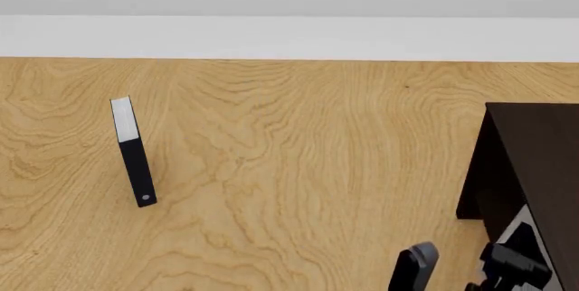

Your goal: Pick up the book on the right and place it on the cabinet shelf.

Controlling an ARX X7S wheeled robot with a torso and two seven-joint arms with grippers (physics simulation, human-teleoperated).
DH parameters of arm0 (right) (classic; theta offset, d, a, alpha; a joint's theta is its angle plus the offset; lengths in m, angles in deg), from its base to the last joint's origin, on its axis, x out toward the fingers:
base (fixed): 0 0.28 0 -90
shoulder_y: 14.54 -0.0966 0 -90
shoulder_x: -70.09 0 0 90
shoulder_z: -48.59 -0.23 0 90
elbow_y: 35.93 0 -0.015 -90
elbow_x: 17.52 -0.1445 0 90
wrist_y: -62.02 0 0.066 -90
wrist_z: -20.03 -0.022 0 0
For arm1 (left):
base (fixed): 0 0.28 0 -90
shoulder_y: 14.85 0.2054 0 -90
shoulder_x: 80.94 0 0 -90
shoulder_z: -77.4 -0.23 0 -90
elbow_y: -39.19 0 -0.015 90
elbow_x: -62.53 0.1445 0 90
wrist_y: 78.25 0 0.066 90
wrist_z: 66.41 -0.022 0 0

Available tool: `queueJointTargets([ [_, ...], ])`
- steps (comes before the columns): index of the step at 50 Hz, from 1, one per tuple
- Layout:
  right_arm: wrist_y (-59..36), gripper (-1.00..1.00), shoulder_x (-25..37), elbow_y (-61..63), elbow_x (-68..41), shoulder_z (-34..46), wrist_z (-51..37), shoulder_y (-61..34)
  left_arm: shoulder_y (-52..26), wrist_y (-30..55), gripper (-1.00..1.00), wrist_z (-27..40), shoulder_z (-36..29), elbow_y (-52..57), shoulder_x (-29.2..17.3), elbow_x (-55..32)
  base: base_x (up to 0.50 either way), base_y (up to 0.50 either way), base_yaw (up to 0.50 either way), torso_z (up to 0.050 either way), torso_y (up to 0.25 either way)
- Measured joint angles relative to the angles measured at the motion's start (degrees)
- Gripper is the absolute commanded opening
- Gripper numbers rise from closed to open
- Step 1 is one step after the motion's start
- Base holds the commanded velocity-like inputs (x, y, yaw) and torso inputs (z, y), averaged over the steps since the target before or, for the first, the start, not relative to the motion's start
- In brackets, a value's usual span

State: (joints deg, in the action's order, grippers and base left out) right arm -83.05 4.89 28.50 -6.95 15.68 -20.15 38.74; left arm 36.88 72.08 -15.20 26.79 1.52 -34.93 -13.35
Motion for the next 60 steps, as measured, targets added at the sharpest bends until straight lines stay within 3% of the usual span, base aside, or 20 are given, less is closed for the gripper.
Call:
queueJointTargets([
  [31,2.86,1.00,-2.11,2.83,2.37,5.30,7.80,-4.09,2.14,-0.83,1.00,0.47,3.27,0.28,-1.14,-1.97,0.00,0.00,0.00,0.000,0.000],
  [60,15.36,1.00,-5.65,1.21,-5.96,-4.07,7.18,-3.30,2.25,-1.33,1.00,1.42,2.39,0.28,-1.79,-2.47,0.00,0.00,0.00,0.000,0.000],
])
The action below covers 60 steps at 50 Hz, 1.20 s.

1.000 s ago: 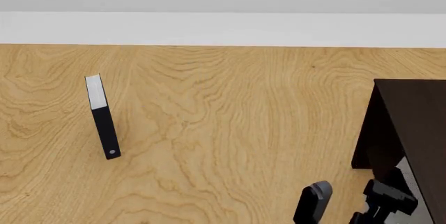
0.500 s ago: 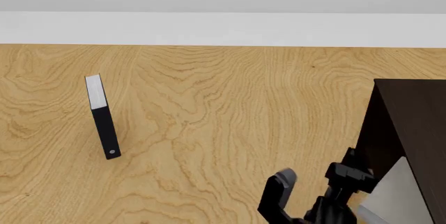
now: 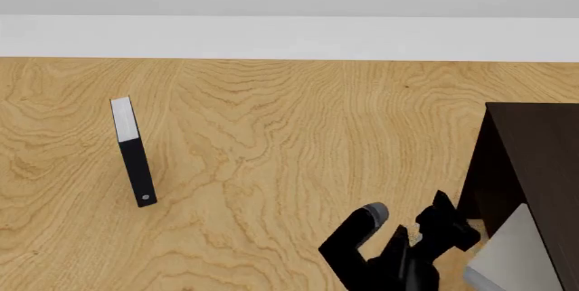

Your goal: Pick up the book on the right and place it on the cabinet shelf.

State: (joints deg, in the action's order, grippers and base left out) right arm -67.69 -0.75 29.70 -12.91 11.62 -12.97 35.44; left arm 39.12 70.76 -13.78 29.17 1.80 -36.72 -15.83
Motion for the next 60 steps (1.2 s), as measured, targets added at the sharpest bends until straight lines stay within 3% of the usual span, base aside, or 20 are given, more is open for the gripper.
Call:
queueJointTargets([
  [27,16.98,1.00,-4.94,-5.49,-10.42,-7.34,4.79,1.02,-0.82,-0.68,1.00,0.50,-1.83,-0.52,-0.58,0.04,0.00,0.00,0.00,0.000,0.000],
  [60,42.78,1.00,-14.71,-44.70,-17.22,-16.34,9.09,-4.43,-2.62,-1.46,1.00,1.34,-4.93,-1.33,-1.67,-0.53,0.00,0.00,0.00,0.000,0.000],
])
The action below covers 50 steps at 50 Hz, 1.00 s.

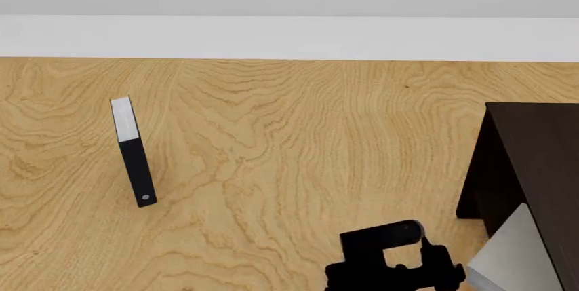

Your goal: Pick up the book on the right and place it on the cabinet shelf.

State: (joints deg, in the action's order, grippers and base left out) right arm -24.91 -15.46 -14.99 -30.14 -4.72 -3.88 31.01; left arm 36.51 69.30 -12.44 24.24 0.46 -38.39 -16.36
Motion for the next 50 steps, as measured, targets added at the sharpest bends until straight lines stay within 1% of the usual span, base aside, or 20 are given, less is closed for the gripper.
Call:
queueJointTargets([
  [12,2.00,1.00,-0.85,-4.12,0.72,-4.40,1.39,0.20,0.20,-0.23,1.00,0.30,-0.21,0.09,-0.25,-0.28,0.00,0.00,0.00,0.000,0.000],
  [27,1.87,1.00,-0.93,-5.01,3.40,-11.38,2.78,0.40,-0.03,-0.46,1.00,0.68,-1.33,0.08,-0.56,-0.01,0.00,0.00,0.00,0.000,0.000],
  [34,1.30,1.00,-0.58,-5.40,5.54,-14.71,2.48,0.12,-0.21,-0.50,1.00,1.13,-1.56,0.08,-1.01,-0.39,0.00,0.00,0.00,0.000,0.000],
  [50,0.48,1.00,-0.35,-5.64,8.25,-19.04,1.07,-0.24,-0.63,-0.85,1.00,1.72,-1.84,-0.02,-1.77,-1.11,0.00,0.00,0.00,0.000,0.000],
])
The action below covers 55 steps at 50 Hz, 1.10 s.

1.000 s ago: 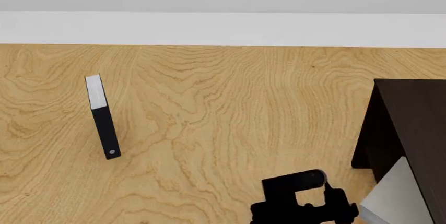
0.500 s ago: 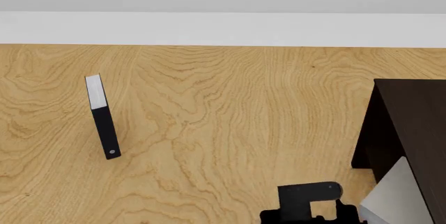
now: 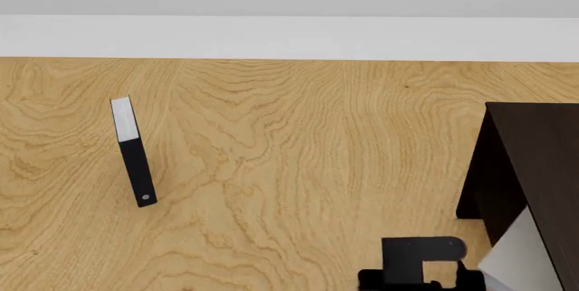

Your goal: Pick up the book on the right and place it on the cabinet shelf.

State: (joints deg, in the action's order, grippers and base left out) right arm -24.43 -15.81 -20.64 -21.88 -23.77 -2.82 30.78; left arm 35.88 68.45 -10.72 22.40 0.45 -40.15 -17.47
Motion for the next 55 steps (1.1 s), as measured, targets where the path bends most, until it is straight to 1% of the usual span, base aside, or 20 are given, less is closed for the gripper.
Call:
queueJointTargets([
  [14,-0.13,1.00,0.27,1.00,0.94,-2.68,-5.13,1.19,0.24,-0.50,1.00,-0.33,-0.03,-0.06,0.15,0.24,0.00,0.00,0.00,0.000,0.000],
  [28,-13.75,1.00,2.15,26.88,0.71,-5.20,-10.83,11.57,1.11,-1.07,1.00,-0.95,0.31,0.09,0.65,0.89,0.00,0.00,0.00,0.000,0.001],
  [40,-22.11,1.00,3.03,46.32,-2.36,-6.73,-14.64,19.94,2.21,-1.64,1.00,-1.76,0.98,0.21,1.22,1.43,0.00,0.00,0.00,0.000,0.001],
  [49,-25.46,1.00,3.59,52.89,-1.28,-9.38,-18.42,23.67,3.09,-2.07,1.00,-2.33,1.75,0.29,1.55,1.47,0.00,0.00,0.00,0.000,0.001],
  [55,-23.35,1.00,4.29,54.02,-6.19,-8.95,-20.43,23.50,3.71,-2.25,1.00,-2.46,2.53,0.38,1.50,1.20,-0.01,0.00,-0.01,0.000,0.000],
])
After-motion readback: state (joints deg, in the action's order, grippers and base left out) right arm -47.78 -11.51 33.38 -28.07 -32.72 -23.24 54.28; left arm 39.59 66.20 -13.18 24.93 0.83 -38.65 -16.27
